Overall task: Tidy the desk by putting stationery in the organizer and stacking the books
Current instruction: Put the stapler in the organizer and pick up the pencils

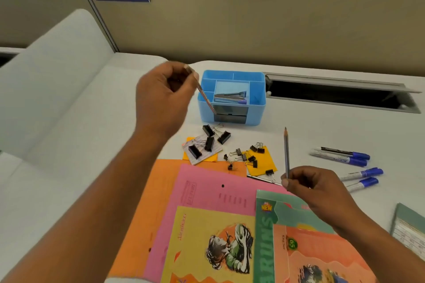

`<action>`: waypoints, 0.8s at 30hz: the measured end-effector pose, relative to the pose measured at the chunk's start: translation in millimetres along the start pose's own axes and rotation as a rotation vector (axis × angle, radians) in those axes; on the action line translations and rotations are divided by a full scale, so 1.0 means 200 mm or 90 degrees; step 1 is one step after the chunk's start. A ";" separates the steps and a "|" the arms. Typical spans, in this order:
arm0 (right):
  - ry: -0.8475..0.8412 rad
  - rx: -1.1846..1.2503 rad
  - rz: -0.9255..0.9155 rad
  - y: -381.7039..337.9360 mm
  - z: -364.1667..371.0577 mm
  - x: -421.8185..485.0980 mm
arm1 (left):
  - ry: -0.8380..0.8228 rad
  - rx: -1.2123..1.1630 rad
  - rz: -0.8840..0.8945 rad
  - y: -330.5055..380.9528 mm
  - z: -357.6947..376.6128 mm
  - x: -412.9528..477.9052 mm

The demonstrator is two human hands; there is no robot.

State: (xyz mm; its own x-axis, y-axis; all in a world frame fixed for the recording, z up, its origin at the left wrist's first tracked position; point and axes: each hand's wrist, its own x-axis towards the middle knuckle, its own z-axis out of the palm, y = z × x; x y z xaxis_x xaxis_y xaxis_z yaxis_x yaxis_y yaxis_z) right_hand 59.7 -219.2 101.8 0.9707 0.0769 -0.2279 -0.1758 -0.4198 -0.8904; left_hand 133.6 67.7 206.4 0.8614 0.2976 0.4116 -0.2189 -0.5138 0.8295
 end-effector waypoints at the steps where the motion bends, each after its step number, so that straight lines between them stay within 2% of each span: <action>1: 0.004 0.002 0.006 0.01 0.00 0.02 | 0.013 0.021 0.007 -0.02 0.00 0.06; 5: 0.009 0.025 0.023 0.02 -0.01 0.08 | 0.023 0.100 0.028 -0.13 0.03 0.22; 10: 0.005 0.035 0.031 0.00 0.00 0.15 | -0.004 0.154 0.002 -0.29 0.17 0.30; 16: 0.011 0.034 0.035 -0.01 0.01 0.19 | -0.085 0.238 -0.091 -0.43 0.31 0.30; 19: 0.016 0.031 0.033 -0.01 0.02 0.18 | -0.105 0.231 -0.136 -0.47 0.32 0.28; 24: 0.042 -0.035 0.006 -0.03 0.01 0.19 | -0.025 0.196 -0.240 -0.45 0.26 0.19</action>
State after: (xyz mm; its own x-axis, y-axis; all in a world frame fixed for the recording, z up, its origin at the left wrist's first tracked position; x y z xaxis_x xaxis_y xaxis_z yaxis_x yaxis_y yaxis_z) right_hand 96.9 -210.9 98.4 0.9781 0.0131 -0.2077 -0.1774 -0.4691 -0.8651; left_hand 210.0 82.5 127.3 0.8727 0.4808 0.0844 0.2520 -0.5917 0.7657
